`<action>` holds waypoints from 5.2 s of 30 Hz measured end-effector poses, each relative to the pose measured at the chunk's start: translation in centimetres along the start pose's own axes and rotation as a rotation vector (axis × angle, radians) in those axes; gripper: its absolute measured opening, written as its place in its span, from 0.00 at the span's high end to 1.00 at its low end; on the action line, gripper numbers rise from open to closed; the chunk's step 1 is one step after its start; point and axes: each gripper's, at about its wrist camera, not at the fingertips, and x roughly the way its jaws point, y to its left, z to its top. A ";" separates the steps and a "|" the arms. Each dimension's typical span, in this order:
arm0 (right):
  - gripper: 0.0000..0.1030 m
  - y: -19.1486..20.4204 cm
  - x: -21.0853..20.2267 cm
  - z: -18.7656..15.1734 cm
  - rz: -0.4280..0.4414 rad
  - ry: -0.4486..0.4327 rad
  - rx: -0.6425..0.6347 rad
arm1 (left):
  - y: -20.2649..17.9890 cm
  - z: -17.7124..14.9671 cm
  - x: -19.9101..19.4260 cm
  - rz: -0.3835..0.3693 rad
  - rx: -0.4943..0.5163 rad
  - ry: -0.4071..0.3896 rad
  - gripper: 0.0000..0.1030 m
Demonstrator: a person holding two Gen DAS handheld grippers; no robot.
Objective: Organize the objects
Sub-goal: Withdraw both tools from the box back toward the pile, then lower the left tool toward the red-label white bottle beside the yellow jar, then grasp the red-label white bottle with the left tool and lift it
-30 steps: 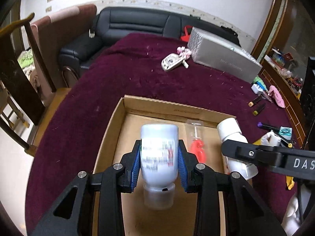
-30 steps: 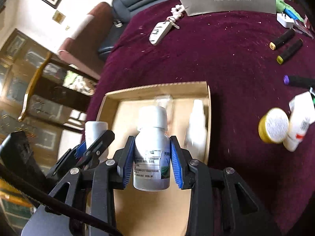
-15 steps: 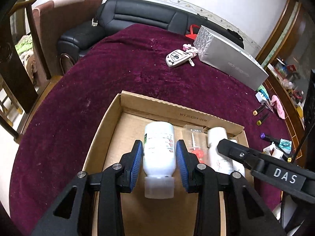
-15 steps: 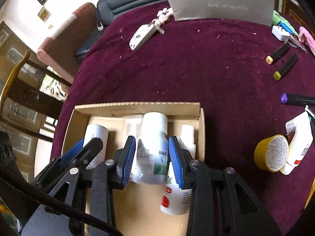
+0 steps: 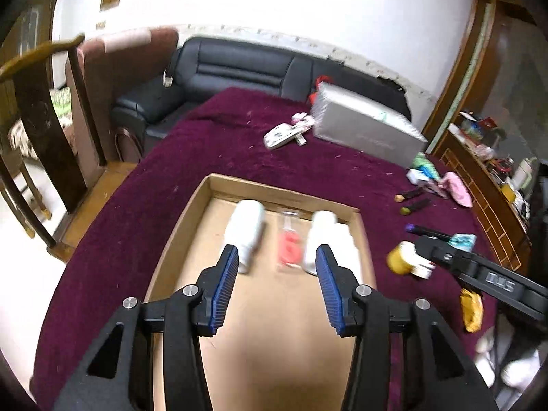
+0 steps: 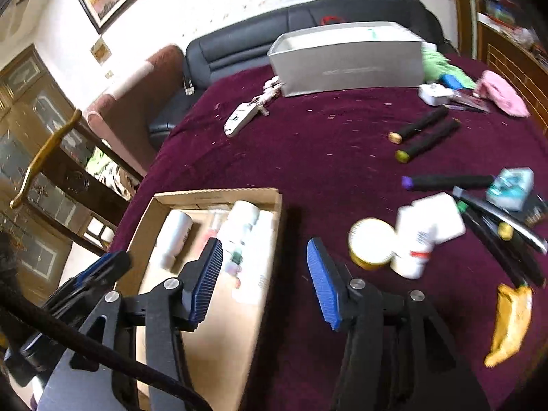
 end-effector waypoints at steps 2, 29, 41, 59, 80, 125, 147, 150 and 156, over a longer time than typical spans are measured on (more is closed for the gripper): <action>0.51 -1.5 -1.5 -1.0 -0.004 -0.035 0.020 | -2.2 -1.1 -2.0 0.013 0.034 -0.051 0.60; 0.43 -13.4 -8.9 -6.4 -0.016 -0.197 0.229 | -17.3 -7.0 -4.5 0.093 0.277 -0.097 0.56; 0.43 -15.5 -8.6 -6.4 -0.007 -0.192 0.261 | -18.5 -7.5 -2.9 0.092 0.305 -0.055 0.56; 0.42 -26.2 -9.6 -3.4 -0.119 -0.291 0.386 | -18.6 -8.2 4.3 0.022 0.242 0.137 0.57; 0.39 -29.8 -7.4 -4.3 -0.037 -0.204 0.479 | -22.1 0.9 19.0 0.045 0.222 0.267 0.56; 0.35 -29.7 -6.4 -4.4 -0.042 -0.157 0.486 | -19.2 -5.5 11.4 -0.117 0.168 0.290 0.45; 0.34 -29.7 -6.3 -4.5 -0.055 -0.155 0.479 | -24.4 -9.8 10.9 -0.018 0.377 0.184 0.31; 0.34 -29.6 -6.2 -4.4 -0.064 -0.155 0.472 | -24.6 -10.1 10.4 -0.032 0.386 0.161 0.65; 0.34 -29.4 -6.1 -4.3 -0.083 -0.156 0.456 | -24.7 -10.5 8.8 -0.087 0.377 0.168 0.72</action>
